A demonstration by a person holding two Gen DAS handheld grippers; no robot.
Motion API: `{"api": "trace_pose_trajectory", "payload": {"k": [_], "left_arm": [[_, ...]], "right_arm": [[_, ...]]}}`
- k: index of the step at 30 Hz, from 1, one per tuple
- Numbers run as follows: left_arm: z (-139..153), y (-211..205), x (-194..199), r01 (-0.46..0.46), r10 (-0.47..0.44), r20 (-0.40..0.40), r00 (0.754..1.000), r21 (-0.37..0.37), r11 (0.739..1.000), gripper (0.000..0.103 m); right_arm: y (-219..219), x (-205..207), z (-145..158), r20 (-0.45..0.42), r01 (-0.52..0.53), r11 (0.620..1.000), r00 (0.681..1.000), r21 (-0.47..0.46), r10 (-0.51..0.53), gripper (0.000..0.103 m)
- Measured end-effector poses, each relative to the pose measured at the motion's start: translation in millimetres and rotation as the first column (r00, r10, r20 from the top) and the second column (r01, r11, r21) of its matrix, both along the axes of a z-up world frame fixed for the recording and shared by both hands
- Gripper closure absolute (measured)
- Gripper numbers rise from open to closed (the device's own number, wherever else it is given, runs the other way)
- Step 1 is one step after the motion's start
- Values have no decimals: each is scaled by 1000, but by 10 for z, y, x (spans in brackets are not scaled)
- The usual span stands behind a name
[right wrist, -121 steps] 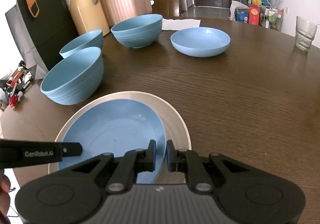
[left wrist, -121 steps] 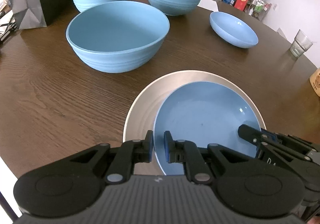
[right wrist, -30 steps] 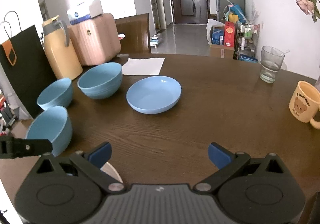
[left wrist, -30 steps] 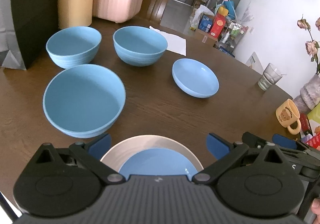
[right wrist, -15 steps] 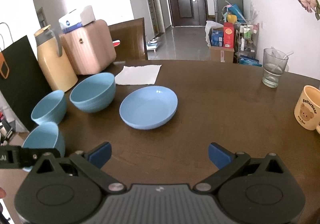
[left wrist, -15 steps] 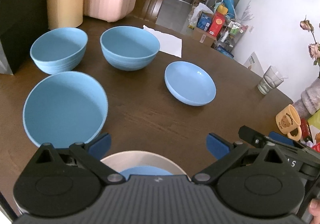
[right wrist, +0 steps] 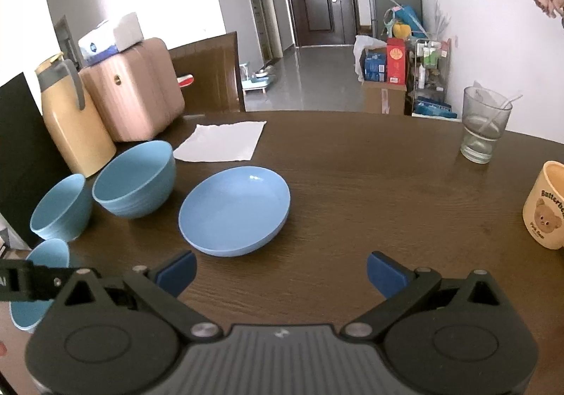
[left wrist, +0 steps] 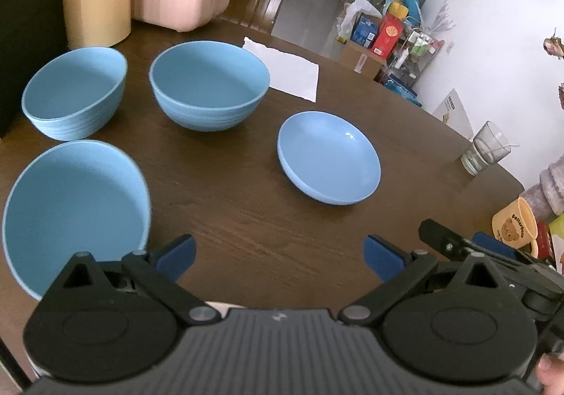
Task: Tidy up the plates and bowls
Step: 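Move the left tool to the second light-blue plate rim while the right tool approaches it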
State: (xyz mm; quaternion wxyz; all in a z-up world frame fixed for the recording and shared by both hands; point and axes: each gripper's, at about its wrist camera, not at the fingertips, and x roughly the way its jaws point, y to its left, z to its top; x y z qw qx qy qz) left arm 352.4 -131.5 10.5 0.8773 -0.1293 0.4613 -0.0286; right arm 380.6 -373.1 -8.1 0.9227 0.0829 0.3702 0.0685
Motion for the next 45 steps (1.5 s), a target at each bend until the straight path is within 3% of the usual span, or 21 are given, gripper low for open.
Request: {"api": "trace_pose_trajectory", "payload": {"k": [6, 16, 34, 40, 45], "left_arm": [[5, -101, 172, -30, 30, -9, 1000, 3, 1000, 0], [39, -255, 473, -83, 84, -11, 996, 26, 996, 0], [-233, -293, 1139, -202, 206, -88, 975, 53, 978, 0], [-383, -273, 1319, -224, 232, -107, 967, 76, 972, 1], [-500, -310, 1413, -209, 221, -132, 966, 97, 973, 18]], "right_arm": [[-115, 213, -53, -9, -5, 1000, 1000, 27, 5, 0], [-95, 586, -139, -26, -36, 999, 999, -16, 36, 0], [-179, 1225, -295, -63, -68, 998, 996, -8, 67, 0], [-144, 1404, -382, -80, -92, 996, 993, -3, 91, 8], [-25, 1552, -472, -100, -131, 991, 987, -20, 129, 22]]}}
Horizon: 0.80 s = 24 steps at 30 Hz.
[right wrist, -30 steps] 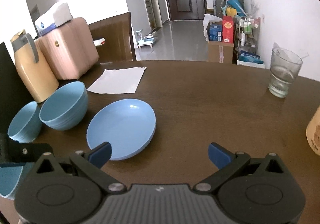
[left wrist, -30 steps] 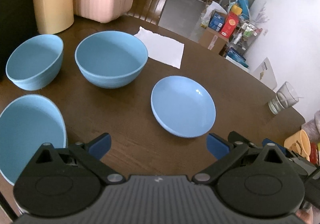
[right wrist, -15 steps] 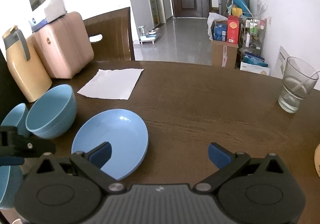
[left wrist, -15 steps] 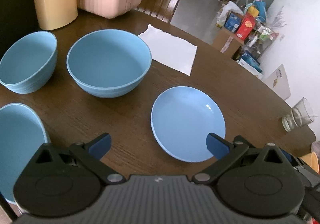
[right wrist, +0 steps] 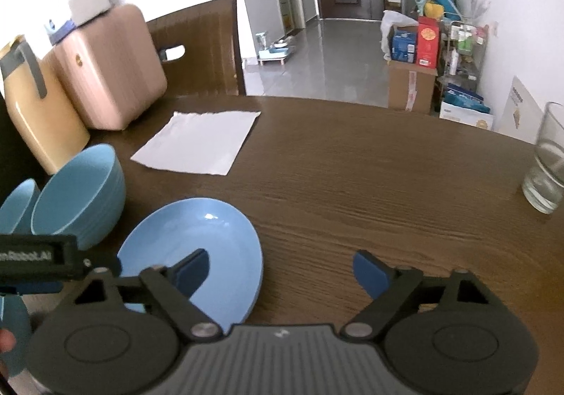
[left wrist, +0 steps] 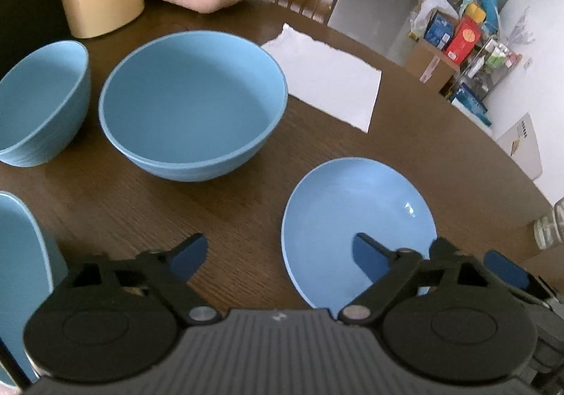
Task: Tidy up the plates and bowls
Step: 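Move the left tool to the second light-blue plate rim while the right tool approaches it, then close the left gripper on the plate rim while the right gripper closes on it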
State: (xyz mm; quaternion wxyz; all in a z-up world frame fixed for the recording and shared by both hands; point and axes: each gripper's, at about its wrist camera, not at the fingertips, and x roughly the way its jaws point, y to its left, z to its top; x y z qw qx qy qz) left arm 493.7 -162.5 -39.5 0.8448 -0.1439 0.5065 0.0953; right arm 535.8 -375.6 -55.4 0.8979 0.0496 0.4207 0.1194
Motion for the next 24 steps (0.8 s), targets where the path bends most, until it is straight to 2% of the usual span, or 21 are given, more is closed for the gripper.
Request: {"api": "trace_pose_trajectory", "payload": {"k": [2, 5, 11, 13, 17, 21, 24], "left_arm": [[-49, -18, 34, 7, -7, -13, 1000, 6, 1000, 30], [-128, -39, 79, 15, -15, -34, 999, 5, 1000, 38], [-188, -75, 129, 32, -32, -41, 999, 6, 999, 49], [-200, -83, 136, 36, -36, -45, 998, 1, 999, 50], [-240, -78, 161, 44, -45, -52, 998, -10, 999, 57], [-273, -79, 186, 54, -55, -45, 997, -20, 998, 58], [-290, -97, 197, 63, -64, -45, 997, -20, 998, 69]], "right_arm": [[36, 43, -44, -7, -7, 1000, 1000, -10, 7, 25], [64, 99, -95, -19, -13, 1000, 1000, -16, 12, 32], [85, 152, -143, -31, -28, 1000, 999, 9, 28, 47], [93, 170, -160, -37, -31, 999, 999, 18, 31, 57], [96, 178, -178, -43, -37, 998, 998, 43, 39, 65], [103, 210, -220, -56, -35, 998, 998, 49, 38, 77], [114, 221, -251, -63, -34, 998, 997, 51, 37, 83]]}}
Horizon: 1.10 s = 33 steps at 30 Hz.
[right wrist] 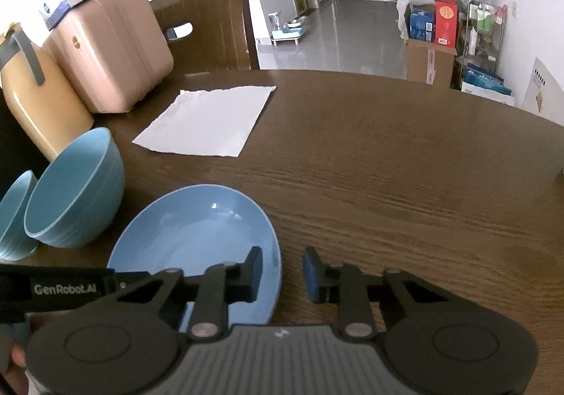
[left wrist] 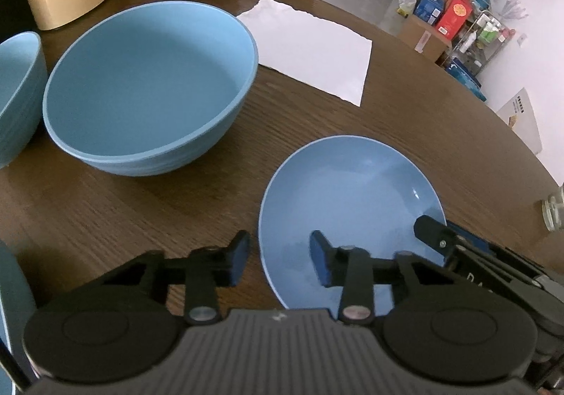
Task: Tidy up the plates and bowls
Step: 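Close the left gripper on the plate rim while the right gripper closes on it, then lift the second light-blue plate with both grippers and carry it over the stack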
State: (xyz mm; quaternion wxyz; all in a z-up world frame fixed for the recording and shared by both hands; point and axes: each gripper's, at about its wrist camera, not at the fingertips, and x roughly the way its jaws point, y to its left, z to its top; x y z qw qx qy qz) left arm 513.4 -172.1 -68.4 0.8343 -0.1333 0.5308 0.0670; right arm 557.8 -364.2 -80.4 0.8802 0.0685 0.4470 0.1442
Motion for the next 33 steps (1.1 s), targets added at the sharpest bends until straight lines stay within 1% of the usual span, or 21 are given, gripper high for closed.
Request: {"api": "trace_pose_trajectory", "payload": {"k": [2, 6, 8, 9, 13, 20, 33], "left_arm": [[-10, -4, -1, 1, -1, -1, 1000, -1, 1000, 75], [-24, 11, 7, -9, 9, 2, 1000, 8, 1000, 82], [-30, 4, 15, -13, 13, 3, 1000, 10, 1000, 88], [-34, 4, 15, -14, 14, 3, 1000, 10, 1000, 89], [-50, -16, 34, -11, 11, 12, 1000, 12, 1000, 90], [-51, -36, 28, -6, 6, 18, 1000, 24, 1000, 91], [5, -119, -25, 30, -32, 38, 999, 65, 997, 91]], "right_arm": [[2, -3, -2, 3, -1, 1000, 1000, 3, 1, 84], [18, -1, -20, 3, -12, 1000, 1000, 6, 12, 90], [17, -2, -26, 3, -11, 1000, 1000, 6, 11, 90], [-1, -13, -24, 3, -10, 1000, 1000, 11, 10, 91], [-9, -8, -47, -4, -7, 1000, 1000, 16, 7, 94], [-10, -11, -60, 0, -6, 1000, 1000, 23, 6, 95], [9, -51, -42, 11, 3, 1000, 1000, 12, -3, 94]]}}
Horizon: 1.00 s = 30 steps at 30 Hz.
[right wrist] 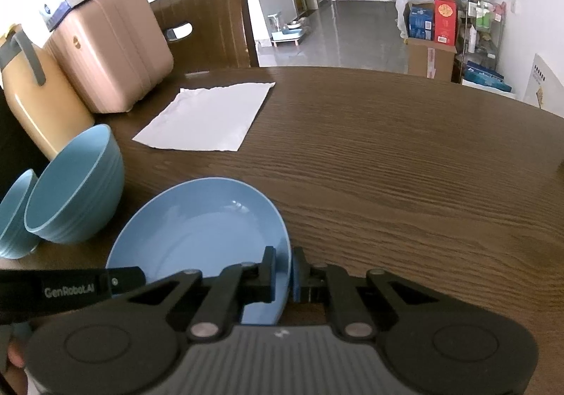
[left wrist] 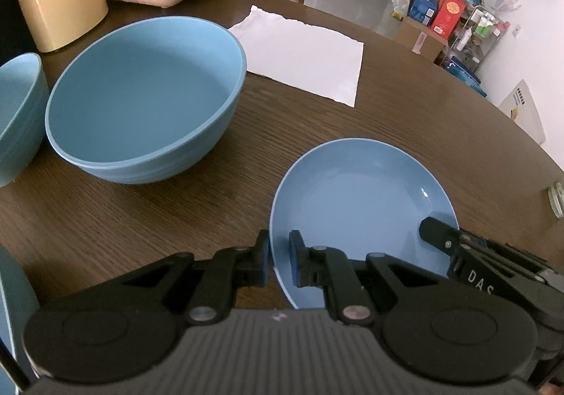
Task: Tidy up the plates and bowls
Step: 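Lift the second light-blue plate with both grippers and carry it over the stack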
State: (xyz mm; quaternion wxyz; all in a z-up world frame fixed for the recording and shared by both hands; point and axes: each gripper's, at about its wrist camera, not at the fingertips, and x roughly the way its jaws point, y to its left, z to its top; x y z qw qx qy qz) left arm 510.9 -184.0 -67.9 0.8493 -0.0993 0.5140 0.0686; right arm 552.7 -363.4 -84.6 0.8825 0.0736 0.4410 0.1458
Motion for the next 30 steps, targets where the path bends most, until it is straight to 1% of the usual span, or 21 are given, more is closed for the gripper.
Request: {"api": "trace_pose_trajectory", "payload": {"k": [6, 19, 30], "left_arm": [[64, 2, -39, 9, -9, 19, 1000, 11, 1000, 91], [250, -87, -213, 46, -48, 57, 997, 32, 998, 92], [494, -155, -476, 57, -62, 95, 994, 51, 997, 92]], "right_arm": [[31, -81, 59, 31, 0, 1000, 1000, -17, 1, 95], [-106, -338, 192, 64, 33, 999, 997, 14, -34, 94], [-154, -668, 435, 101, 48, 999, 994, 16, -50, 94]]}}
